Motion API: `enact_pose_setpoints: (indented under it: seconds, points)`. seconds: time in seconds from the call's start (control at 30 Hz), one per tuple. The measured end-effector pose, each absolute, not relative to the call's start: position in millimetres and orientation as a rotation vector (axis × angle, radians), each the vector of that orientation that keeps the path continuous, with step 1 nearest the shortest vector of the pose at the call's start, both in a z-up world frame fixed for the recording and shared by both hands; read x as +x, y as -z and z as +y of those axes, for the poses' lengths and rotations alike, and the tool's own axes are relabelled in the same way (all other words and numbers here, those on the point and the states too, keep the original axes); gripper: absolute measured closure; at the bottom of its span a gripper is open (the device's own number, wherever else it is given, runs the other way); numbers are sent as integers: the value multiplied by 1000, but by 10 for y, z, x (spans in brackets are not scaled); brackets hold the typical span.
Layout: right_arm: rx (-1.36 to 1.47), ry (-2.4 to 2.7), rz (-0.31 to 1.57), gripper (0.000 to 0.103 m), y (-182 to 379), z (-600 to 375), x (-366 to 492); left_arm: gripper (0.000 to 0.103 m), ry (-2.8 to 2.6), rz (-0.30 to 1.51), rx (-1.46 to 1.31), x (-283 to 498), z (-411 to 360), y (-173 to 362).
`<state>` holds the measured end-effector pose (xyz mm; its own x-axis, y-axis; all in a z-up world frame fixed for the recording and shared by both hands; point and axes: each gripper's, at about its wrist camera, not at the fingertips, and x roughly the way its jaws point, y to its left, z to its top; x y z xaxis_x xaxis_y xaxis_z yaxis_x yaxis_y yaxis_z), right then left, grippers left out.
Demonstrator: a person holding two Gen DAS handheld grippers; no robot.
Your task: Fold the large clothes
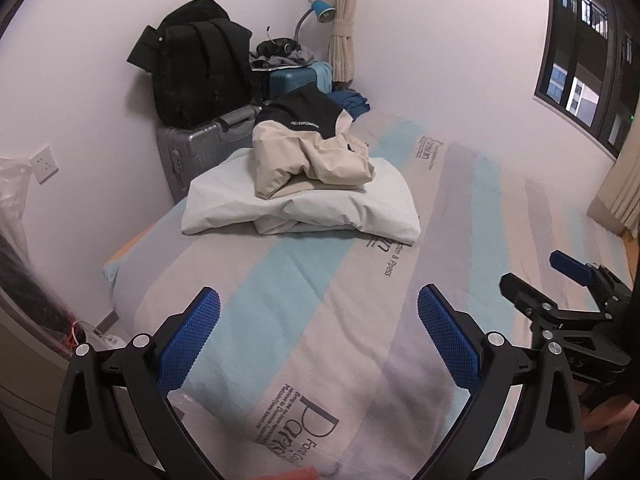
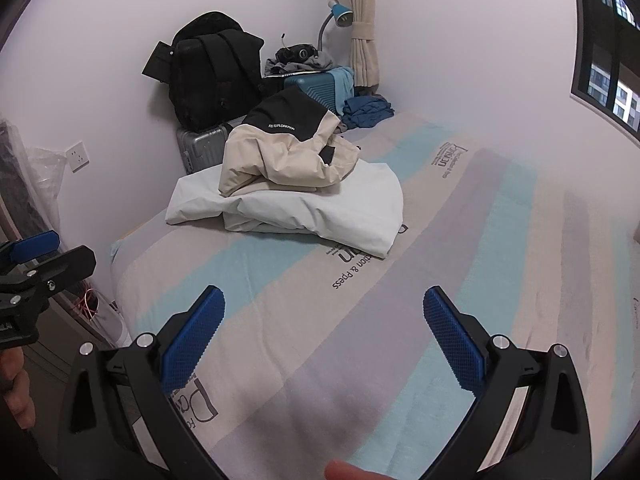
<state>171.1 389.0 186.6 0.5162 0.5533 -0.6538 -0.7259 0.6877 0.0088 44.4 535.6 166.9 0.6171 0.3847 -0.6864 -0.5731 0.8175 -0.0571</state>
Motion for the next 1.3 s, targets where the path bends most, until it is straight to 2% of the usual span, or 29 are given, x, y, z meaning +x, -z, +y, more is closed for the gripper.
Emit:
enact_pose_setpoints:
  seconds: [1.3]
  points:
    - [-324, -812, 671, 7, -1842, 4026, 1750, 6, -553, 737, -304, 482, 5595, -1504]
